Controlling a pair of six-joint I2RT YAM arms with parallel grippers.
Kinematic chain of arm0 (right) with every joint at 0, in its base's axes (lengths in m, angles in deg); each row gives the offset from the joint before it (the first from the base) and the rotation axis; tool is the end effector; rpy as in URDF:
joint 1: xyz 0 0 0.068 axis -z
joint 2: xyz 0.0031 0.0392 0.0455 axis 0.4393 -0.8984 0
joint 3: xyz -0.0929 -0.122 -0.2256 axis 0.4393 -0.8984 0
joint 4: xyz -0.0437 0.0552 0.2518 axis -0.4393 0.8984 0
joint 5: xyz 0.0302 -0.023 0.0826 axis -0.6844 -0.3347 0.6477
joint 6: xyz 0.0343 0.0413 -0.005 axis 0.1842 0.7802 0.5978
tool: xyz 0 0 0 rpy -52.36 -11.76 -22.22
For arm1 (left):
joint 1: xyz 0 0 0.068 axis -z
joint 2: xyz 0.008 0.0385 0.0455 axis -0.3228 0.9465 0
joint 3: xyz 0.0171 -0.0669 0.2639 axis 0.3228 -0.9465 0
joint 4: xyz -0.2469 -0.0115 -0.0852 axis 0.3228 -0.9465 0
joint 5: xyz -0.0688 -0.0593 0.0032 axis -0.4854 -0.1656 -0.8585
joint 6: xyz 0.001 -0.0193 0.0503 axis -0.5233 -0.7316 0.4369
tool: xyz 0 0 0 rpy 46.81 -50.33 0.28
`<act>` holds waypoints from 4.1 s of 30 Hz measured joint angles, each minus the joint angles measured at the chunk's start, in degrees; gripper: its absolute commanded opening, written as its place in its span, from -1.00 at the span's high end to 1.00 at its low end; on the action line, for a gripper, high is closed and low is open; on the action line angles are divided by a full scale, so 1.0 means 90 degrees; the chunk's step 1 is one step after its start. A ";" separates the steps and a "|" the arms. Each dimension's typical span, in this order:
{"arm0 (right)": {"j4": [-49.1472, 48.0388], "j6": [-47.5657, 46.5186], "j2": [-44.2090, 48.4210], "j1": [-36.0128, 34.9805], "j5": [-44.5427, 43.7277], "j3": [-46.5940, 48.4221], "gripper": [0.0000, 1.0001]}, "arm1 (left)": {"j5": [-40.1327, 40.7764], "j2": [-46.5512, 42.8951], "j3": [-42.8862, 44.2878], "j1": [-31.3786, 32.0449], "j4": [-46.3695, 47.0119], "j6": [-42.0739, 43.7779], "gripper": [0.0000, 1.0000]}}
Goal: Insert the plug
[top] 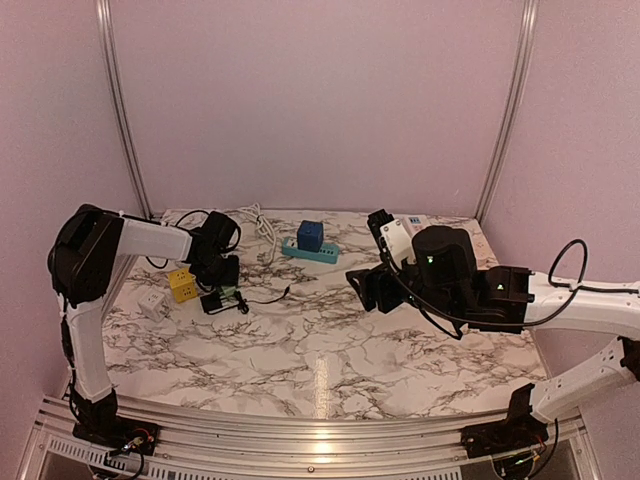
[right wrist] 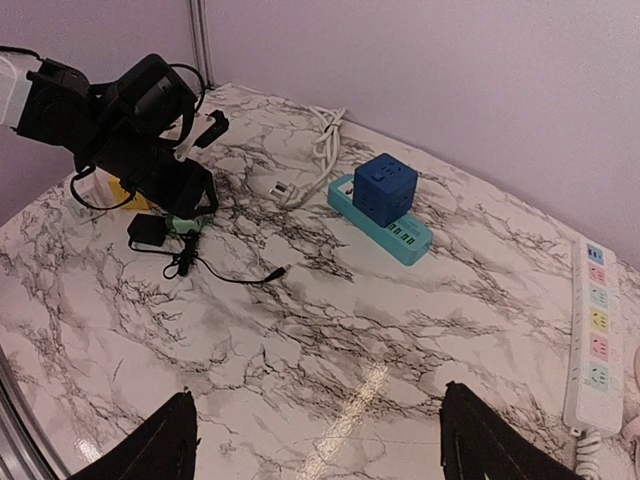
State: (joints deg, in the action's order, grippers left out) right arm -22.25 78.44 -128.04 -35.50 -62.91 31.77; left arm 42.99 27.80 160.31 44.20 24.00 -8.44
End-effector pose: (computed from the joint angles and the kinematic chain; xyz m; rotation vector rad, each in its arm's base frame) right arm 0.1443 0.2352 0.3040 -0.6065 1.8807 0.3892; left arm 0.3870 -0.1757 0.1436 -0.0118 2.4946 -0.0956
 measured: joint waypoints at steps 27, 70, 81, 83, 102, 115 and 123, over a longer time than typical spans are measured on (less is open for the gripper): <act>0.0012 -0.0168 -0.0228 0.0000 0.0202 0.0345 -0.59 | 0.0430 -0.1921 -0.1044 0.0644 -0.0199 -0.0452 -0.59; -0.0221 -0.0170 -0.0850 -0.0007 0.0797 0.0347 -0.61 | 0.0733 -0.2062 -0.2195 -0.0318 0.0350 -0.0896 -0.24; -0.0257 -0.0257 -0.0860 -0.0010 0.0566 0.0398 -0.69 | 0.0675 -0.1751 -0.0051 -0.0197 -0.0228 -0.0792 -0.69; -0.0318 -0.0257 -0.0862 0.0015 0.0406 0.0398 -0.68 | 0.0663 -0.1547 0.0425 -0.0085 -0.0253 -0.0738 -0.75; -0.1338 0.0364 -0.3300 0.3164 0.2667 0.1625 -0.07 | 0.0464 -0.2244 -0.0617 0.0685 -0.0525 -0.0797 -0.98; -0.1219 0.1030 -0.6363 0.3973 0.4495 0.4311 0.07 | 0.0678 -0.5967 -0.2251 0.1137 -0.1052 -0.1027 -0.98; -0.1146 0.1396 -0.7339 0.3971 0.4852 0.5202 0.08 | 0.0845 -0.7422 -0.2795 0.1192 -0.1637 -0.1265 -0.98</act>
State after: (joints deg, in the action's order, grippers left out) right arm -32.56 91.00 -194.10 0.23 -19.24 78.58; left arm 50.60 -38.99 135.15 54.93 9.27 -19.83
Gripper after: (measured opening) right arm 0.463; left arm 0.988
